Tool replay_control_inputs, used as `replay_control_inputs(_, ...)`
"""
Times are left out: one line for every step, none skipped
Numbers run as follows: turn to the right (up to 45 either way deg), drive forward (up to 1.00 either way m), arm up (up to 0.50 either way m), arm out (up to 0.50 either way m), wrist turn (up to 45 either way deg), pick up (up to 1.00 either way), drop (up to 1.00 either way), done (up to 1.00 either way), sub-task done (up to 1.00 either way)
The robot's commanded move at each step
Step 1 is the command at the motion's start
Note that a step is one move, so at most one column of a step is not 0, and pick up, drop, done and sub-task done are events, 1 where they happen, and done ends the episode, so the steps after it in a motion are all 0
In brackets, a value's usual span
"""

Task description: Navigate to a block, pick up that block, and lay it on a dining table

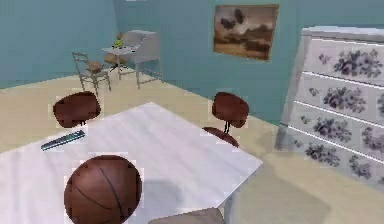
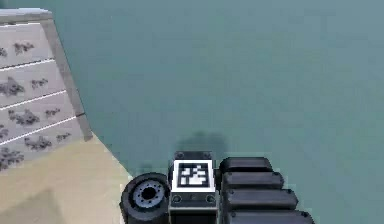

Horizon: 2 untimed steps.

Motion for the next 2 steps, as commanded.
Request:
replay_control_inputs(-45.0,0.0,0.0,0.0,0.0,0.0,0.0,0.0,0.0)
replay_control_inputs(-45.0,0.0,0.0,0.0,0.0,0.0,0.0,0.0,0.0)
